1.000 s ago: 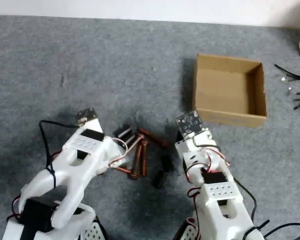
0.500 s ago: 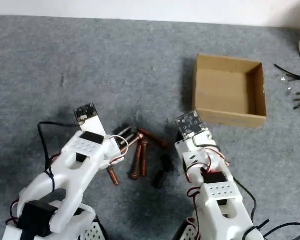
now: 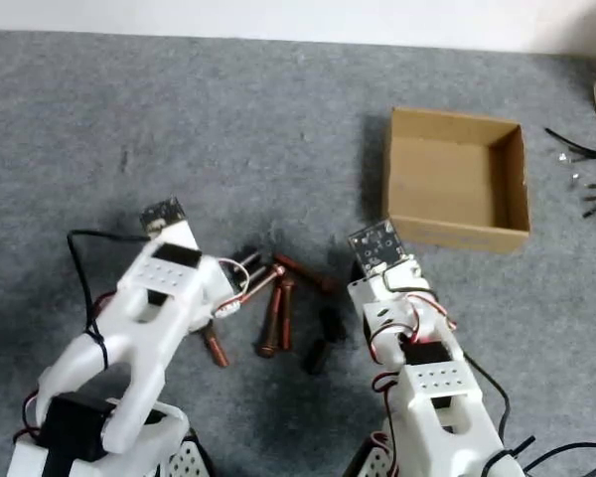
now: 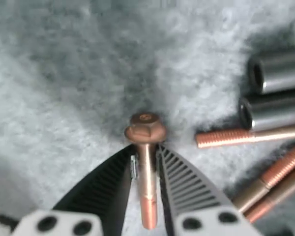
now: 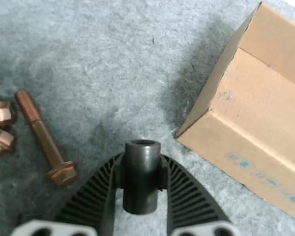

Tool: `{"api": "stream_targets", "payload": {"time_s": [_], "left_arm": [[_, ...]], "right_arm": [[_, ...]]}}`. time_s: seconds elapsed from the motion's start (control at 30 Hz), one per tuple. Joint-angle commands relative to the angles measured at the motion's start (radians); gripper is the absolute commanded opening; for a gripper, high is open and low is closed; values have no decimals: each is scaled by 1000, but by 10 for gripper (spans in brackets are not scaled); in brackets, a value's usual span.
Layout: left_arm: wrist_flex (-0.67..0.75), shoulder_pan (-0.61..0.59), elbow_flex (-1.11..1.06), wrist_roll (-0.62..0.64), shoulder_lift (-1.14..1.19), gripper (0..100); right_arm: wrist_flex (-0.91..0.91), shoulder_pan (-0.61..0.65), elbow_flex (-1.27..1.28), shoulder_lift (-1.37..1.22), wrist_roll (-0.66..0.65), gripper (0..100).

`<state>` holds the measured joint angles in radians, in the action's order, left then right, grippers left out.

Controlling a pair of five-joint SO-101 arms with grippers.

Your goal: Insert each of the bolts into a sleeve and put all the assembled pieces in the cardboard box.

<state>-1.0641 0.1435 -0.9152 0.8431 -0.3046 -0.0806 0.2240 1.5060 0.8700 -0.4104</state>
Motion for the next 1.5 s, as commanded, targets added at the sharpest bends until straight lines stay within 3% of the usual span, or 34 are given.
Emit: {"api": "stream_targets", "payload": {"time_s": [0.0, 0.17, 0.37, 0.53, 0.8, 0.97, 1.1, 1.3, 1.47], "left_arm": [[-120, -15, 108, -3, -21, 5], [-123, -18, 93, -38, -97, 4], [-106, -140, -25, -107, -383, 4], [32, -216, -214, -178, -677, 5], [262, -216, -602, -368, -1216, 5], [302, -216, -780, -430, -1558, 6], [379, -214, -746, -433, -1475, 6], [720, -209, -677, -433, -1511, 6], [848, -41, -728, -437, -1514, 6]], "right_arm": [[31, -13, -8, 24, -5, 4], [31, -13, -8, 24, -5, 4], [31, -13, -8, 24, -5, 4], [31, -13, -8, 24, -5, 4], [33, -13, -8, 24, -3, 4], [33, -13, -8, 25, 0, 4], [33, -10, 18, 35, -2, 4], [33, 8, 38, 36, -3, 4], [33, 8, 42, 67, 2, 4]]}}
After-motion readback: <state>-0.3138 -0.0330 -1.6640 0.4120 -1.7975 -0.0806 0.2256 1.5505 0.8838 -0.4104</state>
